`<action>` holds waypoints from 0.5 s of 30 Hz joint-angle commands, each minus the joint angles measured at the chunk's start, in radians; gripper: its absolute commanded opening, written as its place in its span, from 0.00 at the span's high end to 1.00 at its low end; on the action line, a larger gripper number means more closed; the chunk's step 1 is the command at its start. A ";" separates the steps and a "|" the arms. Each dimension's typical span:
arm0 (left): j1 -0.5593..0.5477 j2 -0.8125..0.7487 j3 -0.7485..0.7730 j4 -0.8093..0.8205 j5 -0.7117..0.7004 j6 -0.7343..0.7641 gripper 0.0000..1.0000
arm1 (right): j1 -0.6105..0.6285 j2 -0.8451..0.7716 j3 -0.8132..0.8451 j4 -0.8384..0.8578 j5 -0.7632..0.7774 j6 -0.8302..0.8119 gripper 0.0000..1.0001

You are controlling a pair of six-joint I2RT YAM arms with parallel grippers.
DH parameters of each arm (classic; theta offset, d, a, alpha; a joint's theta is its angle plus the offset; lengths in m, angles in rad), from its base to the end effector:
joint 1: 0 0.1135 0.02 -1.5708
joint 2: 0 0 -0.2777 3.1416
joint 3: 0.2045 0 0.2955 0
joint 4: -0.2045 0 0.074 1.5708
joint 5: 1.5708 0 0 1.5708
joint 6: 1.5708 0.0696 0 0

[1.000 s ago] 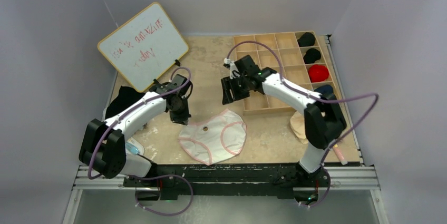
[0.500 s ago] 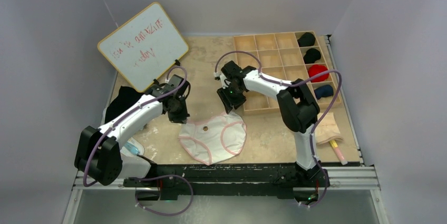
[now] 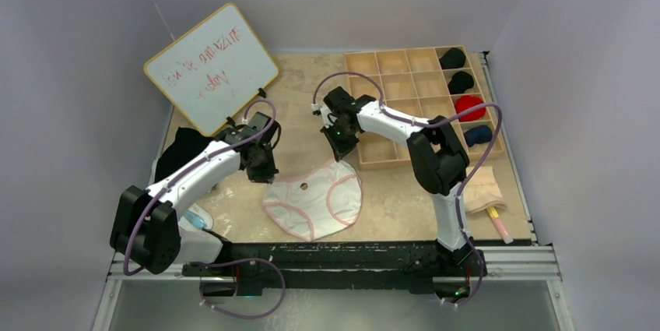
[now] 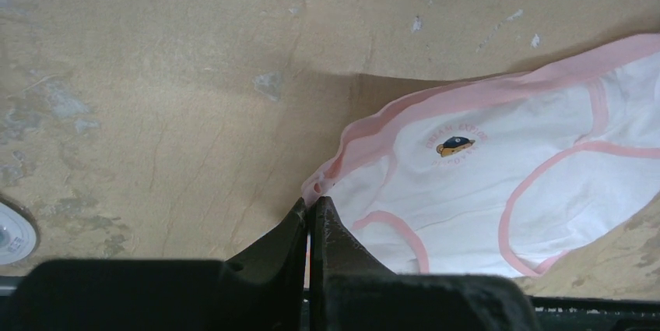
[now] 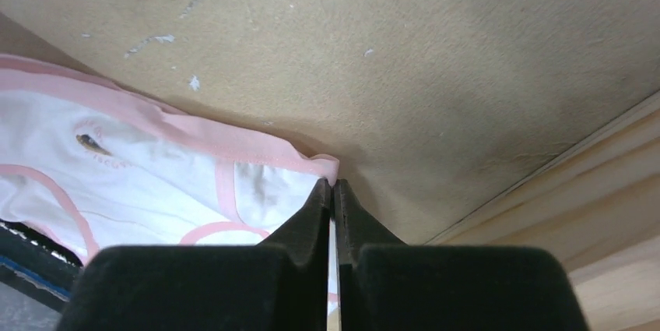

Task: Roll the underwear
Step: Flatten out the underwear at the center of the board.

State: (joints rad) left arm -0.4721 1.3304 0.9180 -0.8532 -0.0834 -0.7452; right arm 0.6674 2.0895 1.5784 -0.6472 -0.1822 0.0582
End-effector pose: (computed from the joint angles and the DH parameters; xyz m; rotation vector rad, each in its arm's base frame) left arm 0.2574 -0.1249 0.1855 -0.4046 2.8111 -0.1525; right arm 0.3822 0.3172 0.1350 -0.8864 2.6421 0.4448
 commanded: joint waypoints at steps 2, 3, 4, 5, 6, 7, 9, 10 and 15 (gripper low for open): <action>0.035 -0.046 0.018 -0.019 -0.145 -0.074 1.00 | 0.006 -0.152 0.009 0.001 -0.067 -0.011 1.00; 0.043 -0.070 0.027 -0.033 -0.165 -0.083 1.00 | 0.006 -0.200 -0.021 0.017 -0.077 -0.003 1.00; 0.051 -0.094 0.038 -0.045 -0.182 -0.091 1.00 | 0.006 -0.258 -0.054 0.040 -0.089 -0.003 1.00; 0.054 -0.116 0.048 -0.056 -0.194 -0.093 1.00 | 0.006 -0.318 -0.093 0.071 -0.112 0.002 1.00; 0.056 -0.138 0.061 -0.065 -0.204 -0.091 1.00 | 0.006 -0.374 -0.127 0.098 -0.126 0.016 1.00; 0.055 -0.159 0.070 -0.073 -0.210 -0.086 1.00 | 0.006 -0.430 -0.161 0.122 -0.146 0.033 1.00; 0.055 -0.214 0.081 -0.083 -0.213 -0.077 1.00 | 0.006 -0.528 -0.226 0.179 -0.175 0.069 1.00; 0.055 -0.237 0.085 -0.086 -0.209 -0.069 1.00 | 0.006 -0.572 -0.255 0.199 -0.191 0.075 1.00; 0.055 -0.384 0.112 -0.133 -0.169 -0.062 1.00 | 0.006 -0.756 -0.327 0.233 -0.269 0.097 1.00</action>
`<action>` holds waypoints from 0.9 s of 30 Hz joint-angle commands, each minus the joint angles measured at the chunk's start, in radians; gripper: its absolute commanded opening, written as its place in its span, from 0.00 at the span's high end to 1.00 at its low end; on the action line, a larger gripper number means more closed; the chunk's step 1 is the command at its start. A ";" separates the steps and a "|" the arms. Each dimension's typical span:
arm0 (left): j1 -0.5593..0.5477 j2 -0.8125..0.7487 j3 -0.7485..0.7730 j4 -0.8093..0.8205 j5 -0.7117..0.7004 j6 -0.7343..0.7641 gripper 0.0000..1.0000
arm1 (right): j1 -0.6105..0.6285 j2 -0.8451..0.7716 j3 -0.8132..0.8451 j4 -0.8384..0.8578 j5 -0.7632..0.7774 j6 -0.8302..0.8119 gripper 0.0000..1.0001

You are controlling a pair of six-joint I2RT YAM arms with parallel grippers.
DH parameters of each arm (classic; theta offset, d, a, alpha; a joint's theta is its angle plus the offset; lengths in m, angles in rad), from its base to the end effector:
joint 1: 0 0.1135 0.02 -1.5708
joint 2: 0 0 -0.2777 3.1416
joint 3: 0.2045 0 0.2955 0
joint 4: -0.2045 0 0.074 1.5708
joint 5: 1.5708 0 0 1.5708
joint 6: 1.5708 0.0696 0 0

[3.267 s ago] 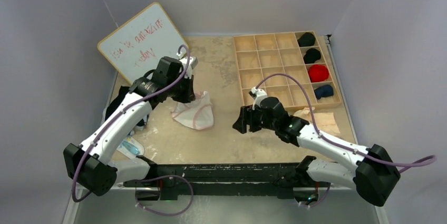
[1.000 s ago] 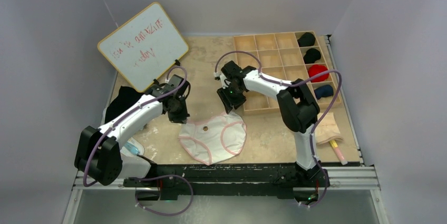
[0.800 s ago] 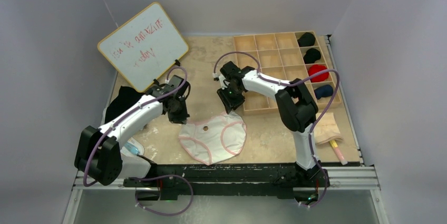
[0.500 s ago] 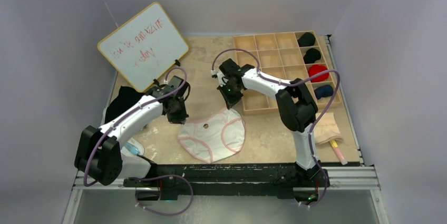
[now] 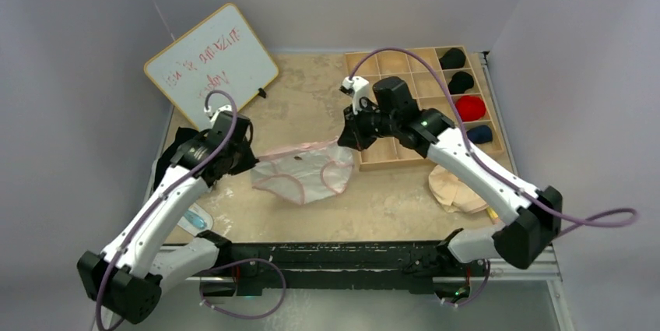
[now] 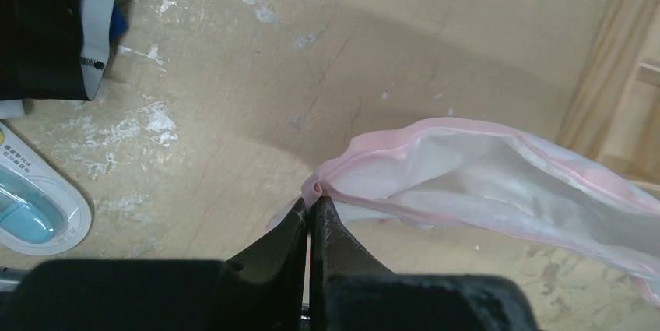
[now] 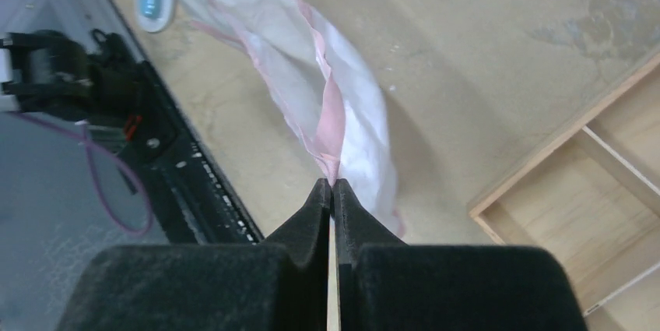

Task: Roll the underwear
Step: Flatten out the underwear at the center of the board.

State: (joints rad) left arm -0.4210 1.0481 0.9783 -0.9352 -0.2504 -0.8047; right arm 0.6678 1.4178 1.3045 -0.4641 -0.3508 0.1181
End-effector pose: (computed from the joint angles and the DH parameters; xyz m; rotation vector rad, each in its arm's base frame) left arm 0.2352 -0.0864 0.2744 -0.5743 2.4705 -0.1629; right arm 0.2904 0.2595 0.3388 -0.8063 2.0751 0.8227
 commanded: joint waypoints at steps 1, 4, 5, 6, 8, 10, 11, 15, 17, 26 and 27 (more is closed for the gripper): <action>0.004 -0.140 0.058 -0.060 0.012 0.001 1.00 | 0.006 -0.115 -0.063 0.055 -0.127 0.041 1.00; 0.004 -0.246 0.081 -0.079 0.050 0.004 1.00 | 0.006 -0.198 -0.078 0.069 -0.185 0.055 1.00; 0.004 -0.272 0.092 -0.092 0.061 0.005 1.00 | 0.006 -0.217 -0.080 0.073 -0.203 0.059 1.00; 0.004 -0.293 0.107 -0.105 0.071 0.003 1.00 | 0.006 -0.229 -0.079 0.075 -0.228 0.060 1.00; 0.004 -0.303 0.152 -0.145 0.088 -0.002 1.00 | 0.006 -0.233 -0.072 0.085 -0.271 0.073 1.00; 0.004 -0.287 0.188 -0.182 0.100 -0.007 1.00 | 0.006 -0.208 -0.067 0.097 -0.306 0.106 1.00; 0.004 -0.274 0.195 -0.190 0.105 -0.007 1.00 | 0.005 -0.182 -0.057 0.088 -0.337 0.121 1.00; 0.004 -0.157 0.173 -0.183 0.068 -0.023 1.00 | -0.013 0.034 0.061 -0.006 -0.237 0.109 1.00; 0.004 -0.061 0.146 -0.150 0.001 -0.037 1.00 | -0.034 0.206 0.136 -0.029 -0.202 0.107 1.00; 0.134 0.273 0.047 0.170 -0.073 0.004 1.00 | -0.086 0.750 0.537 -0.037 -0.064 0.034 1.00; 0.157 0.292 0.036 0.189 -0.070 0.014 1.00 | -0.094 0.784 0.582 -0.051 -0.061 0.026 1.00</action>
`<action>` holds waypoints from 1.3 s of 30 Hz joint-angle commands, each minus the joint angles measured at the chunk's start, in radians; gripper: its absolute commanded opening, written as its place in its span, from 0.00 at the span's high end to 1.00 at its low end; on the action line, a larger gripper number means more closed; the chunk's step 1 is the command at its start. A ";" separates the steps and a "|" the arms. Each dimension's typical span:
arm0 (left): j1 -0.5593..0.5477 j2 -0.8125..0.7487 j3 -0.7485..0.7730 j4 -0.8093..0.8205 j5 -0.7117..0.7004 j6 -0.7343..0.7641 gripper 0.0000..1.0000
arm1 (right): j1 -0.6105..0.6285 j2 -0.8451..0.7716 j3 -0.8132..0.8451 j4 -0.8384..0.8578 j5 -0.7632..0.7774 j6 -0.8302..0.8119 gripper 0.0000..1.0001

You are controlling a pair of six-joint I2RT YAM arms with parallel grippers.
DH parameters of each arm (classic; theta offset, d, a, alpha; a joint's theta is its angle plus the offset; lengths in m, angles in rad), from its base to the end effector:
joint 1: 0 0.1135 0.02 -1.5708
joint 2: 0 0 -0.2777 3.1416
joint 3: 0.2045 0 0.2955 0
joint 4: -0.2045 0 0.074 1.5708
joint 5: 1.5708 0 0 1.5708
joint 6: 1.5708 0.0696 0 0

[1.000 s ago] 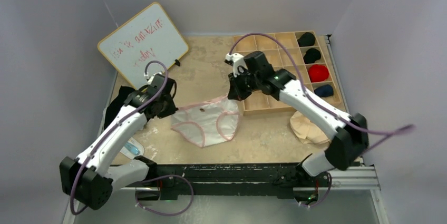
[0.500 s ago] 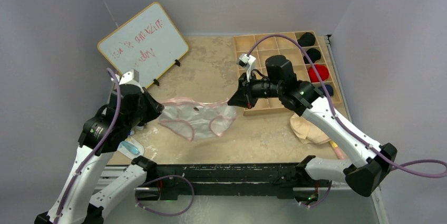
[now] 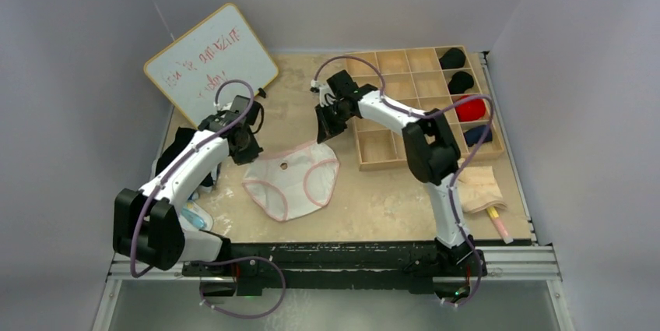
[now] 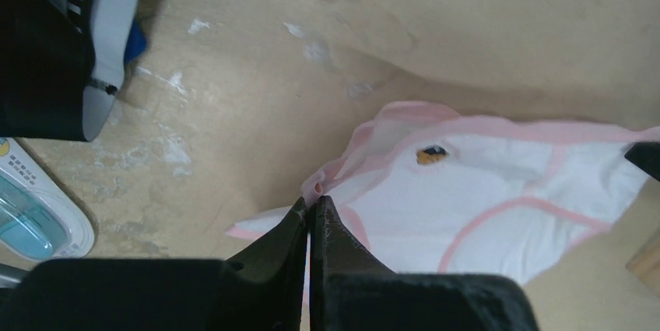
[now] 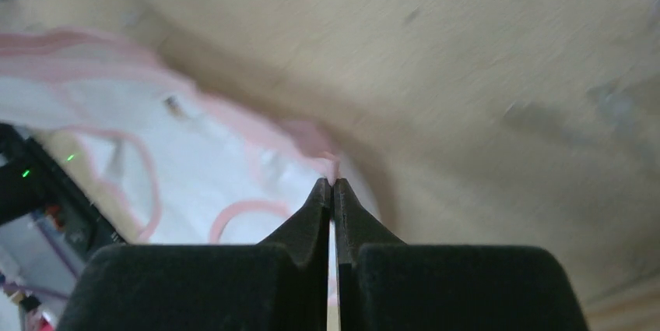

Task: Roll the underwear
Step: Flatten out the underwear at the center of the board.

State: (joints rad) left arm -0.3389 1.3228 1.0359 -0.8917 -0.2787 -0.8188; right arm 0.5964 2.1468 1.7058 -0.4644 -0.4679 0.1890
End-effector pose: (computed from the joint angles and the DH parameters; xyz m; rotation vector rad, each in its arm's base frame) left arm 0.2895 -0.0817 0.2282 -0.7052 2.5699 0.0233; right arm 0.4313 0.3307 0.1701 -0.7234 2.4614 0.9010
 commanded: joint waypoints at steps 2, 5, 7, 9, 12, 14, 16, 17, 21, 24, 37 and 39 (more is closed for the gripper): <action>0.109 0.052 -0.036 0.170 -0.043 0.035 1.00 | -0.037 0.107 0.252 -0.069 0.071 -0.053 1.00; 0.140 0.090 -0.052 0.211 -0.038 0.058 1.00 | -0.060 0.172 0.346 -0.110 0.054 -0.066 0.97; 0.154 0.117 -0.056 0.236 -0.038 0.076 1.00 | -0.073 0.210 0.388 -0.138 0.042 -0.066 0.91; 0.169 0.150 -0.052 0.250 -0.032 0.095 0.79 | -0.078 0.223 0.409 -0.156 0.039 -0.069 0.71; 0.186 0.187 -0.024 0.229 -0.041 0.114 0.30 | -0.079 0.204 0.431 -0.187 0.052 -0.079 0.54; 0.187 0.174 -0.011 0.212 -0.056 0.119 0.19 | -0.079 0.167 0.423 -0.201 0.076 -0.084 0.49; 0.189 0.130 -0.008 0.201 -0.049 0.124 0.16 | -0.079 0.120 0.399 -0.212 0.062 -0.082 0.48; 0.189 0.096 -0.013 0.199 -0.035 0.128 0.15 | -0.079 0.092 0.370 -0.200 0.043 -0.070 0.48; 0.189 -0.025 -0.080 0.179 0.067 0.085 0.13 | -0.059 -0.040 0.132 -0.083 -0.084 0.003 0.49; 0.189 -0.143 -0.188 0.182 0.151 0.027 0.12 | 0.001 -0.130 -0.035 0.014 -0.090 0.047 0.49; 0.189 -0.383 -0.316 0.099 0.198 -0.096 0.10 | 0.216 -0.162 -0.343 0.164 0.041 0.089 0.58; 0.189 -0.383 -0.308 0.092 0.184 -0.098 0.09 | 0.226 -0.156 -0.371 0.161 0.053 0.077 0.59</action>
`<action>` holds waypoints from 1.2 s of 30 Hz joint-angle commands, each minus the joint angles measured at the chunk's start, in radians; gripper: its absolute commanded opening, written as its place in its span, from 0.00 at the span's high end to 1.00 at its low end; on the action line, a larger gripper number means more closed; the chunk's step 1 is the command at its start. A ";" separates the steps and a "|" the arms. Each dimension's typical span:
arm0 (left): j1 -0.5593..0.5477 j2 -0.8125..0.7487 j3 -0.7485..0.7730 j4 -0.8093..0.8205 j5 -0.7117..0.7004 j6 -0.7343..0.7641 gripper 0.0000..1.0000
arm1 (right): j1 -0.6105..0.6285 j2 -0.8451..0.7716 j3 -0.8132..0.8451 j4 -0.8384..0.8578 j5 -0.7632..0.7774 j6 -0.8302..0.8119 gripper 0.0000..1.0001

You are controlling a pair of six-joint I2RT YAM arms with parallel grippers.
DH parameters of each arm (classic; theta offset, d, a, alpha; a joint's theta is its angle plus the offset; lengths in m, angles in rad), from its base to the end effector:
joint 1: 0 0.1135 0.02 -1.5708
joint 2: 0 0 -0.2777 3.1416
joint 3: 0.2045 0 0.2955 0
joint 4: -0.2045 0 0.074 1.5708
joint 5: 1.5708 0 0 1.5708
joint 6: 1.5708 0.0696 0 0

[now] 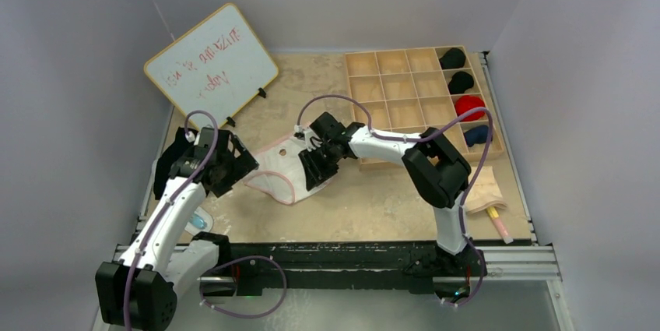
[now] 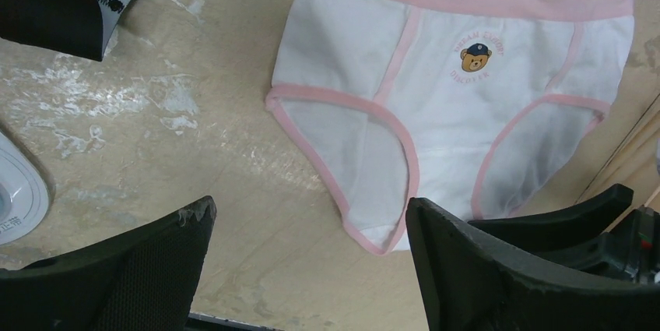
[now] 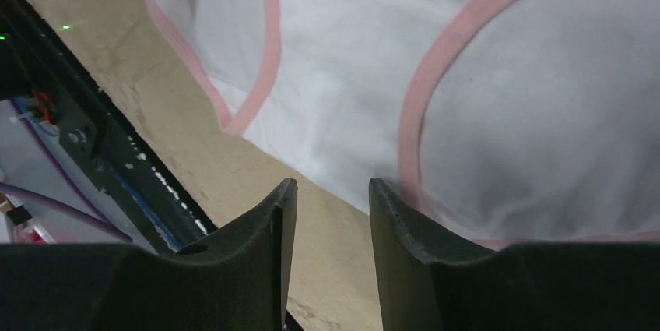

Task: Roll the underwear
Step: Flatten out the underwear at the center of the board, then fold the underwear at the center of the board.

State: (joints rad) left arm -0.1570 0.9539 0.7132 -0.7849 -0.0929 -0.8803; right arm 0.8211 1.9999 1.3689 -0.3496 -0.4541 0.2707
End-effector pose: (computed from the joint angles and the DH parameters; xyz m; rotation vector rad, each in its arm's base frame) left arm 0.2272 -0.0294 0.2068 -0.9557 2.4306 -0.2565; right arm 0.3051 0.3725 0.1303 -0.9189 2.5544 0.9621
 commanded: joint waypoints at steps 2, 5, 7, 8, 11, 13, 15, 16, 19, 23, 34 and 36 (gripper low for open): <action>0.007 -0.005 0.020 -0.020 -0.014 -0.042 0.09 | 0.005 -0.007 -0.063 0.037 0.052 -0.013 0.59; 0.007 0.012 0.017 -0.018 -0.026 -0.048 0.09 | 0.006 -0.031 -0.127 0.040 0.069 -0.027 0.60; 0.008 0.023 0.011 -0.009 -0.042 -0.051 0.09 | 0.006 -0.049 -0.168 0.036 0.075 -0.036 0.60; 0.008 0.029 0.008 -0.003 -0.049 -0.051 0.09 | 0.006 -0.060 -0.189 0.034 0.074 -0.040 0.60; 0.012 0.057 0.003 0.024 -0.051 -0.055 0.10 | 0.007 -0.097 -0.235 0.030 0.048 -0.054 0.61; 0.017 0.082 -0.005 0.049 -0.033 -0.058 0.12 | 0.007 -0.120 -0.228 0.012 0.035 -0.063 0.61; 0.022 0.105 -0.020 0.077 -0.006 -0.067 0.14 | 0.006 -0.143 -0.197 -0.010 0.013 -0.068 0.60; 0.025 0.113 -0.030 0.092 0.009 -0.074 0.16 | 0.007 -0.154 -0.175 -0.018 0.000 -0.067 0.60; 0.042 0.121 -0.085 0.154 0.055 -0.098 0.19 | 0.007 -0.179 -0.095 -0.058 0.005 -0.047 0.57; 0.109 0.124 -0.179 0.260 0.178 -0.129 0.28 | 0.005 -0.176 0.027 -0.090 0.093 -0.026 0.54; 0.194 0.097 -0.267 0.332 0.240 -0.135 0.50 | 0.005 -0.086 0.216 -0.099 0.126 0.017 0.54; 0.196 0.101 -0.276 0.354 0.242 -0.131 0.53 | 0.005 -0.070 0.245 -0.108 0.117 0.016 0.54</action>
State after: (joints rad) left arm 0.0231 1.0698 0.4553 -0.5060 0.1188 -1.0069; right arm 0.8238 1.8950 1.5402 -0.4202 -0.3466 0.2726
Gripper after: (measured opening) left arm 0.501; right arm 0.463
